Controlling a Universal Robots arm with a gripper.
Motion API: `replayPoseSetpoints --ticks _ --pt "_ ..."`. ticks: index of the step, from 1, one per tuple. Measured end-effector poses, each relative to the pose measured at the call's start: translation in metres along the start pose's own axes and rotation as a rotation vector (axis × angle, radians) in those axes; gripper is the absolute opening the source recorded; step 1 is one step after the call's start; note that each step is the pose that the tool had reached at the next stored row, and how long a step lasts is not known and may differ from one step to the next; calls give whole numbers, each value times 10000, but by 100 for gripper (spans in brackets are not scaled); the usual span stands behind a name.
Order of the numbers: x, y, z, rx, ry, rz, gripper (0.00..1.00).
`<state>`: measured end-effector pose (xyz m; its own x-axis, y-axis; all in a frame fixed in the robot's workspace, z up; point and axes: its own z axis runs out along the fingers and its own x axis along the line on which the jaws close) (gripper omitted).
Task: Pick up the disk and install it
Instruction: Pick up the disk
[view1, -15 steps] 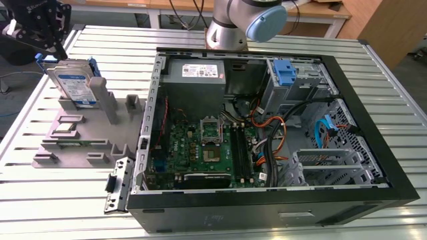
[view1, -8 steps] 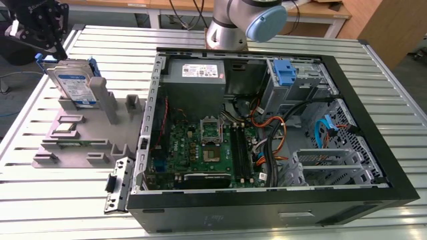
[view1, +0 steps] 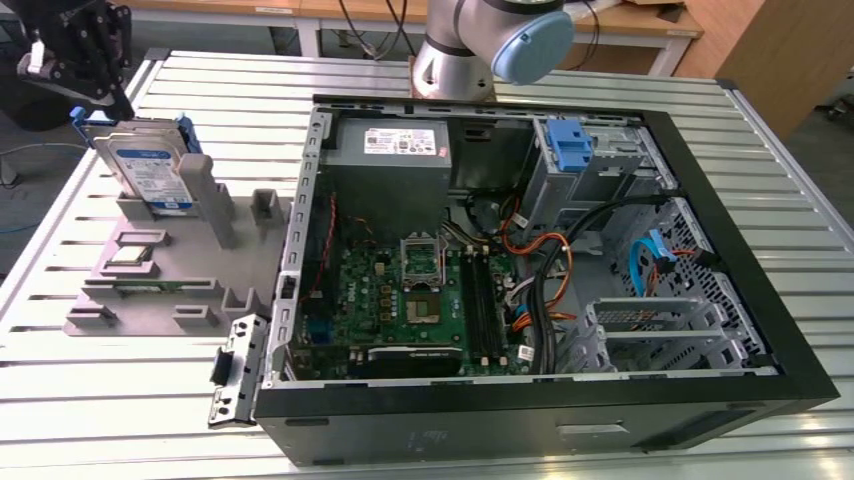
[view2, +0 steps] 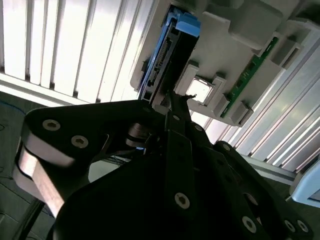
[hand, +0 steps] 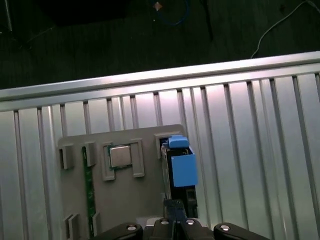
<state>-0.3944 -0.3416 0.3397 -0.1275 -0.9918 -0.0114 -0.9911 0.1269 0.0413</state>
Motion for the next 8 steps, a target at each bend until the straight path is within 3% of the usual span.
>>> replayPoseSetpoints --ticks 2,4,8 --pt "0 0 2 -4 10 -302 10" --pt "0 0 1 -15 -39 -445 10" --pt "0 0 4 -16 -78 -488 10"
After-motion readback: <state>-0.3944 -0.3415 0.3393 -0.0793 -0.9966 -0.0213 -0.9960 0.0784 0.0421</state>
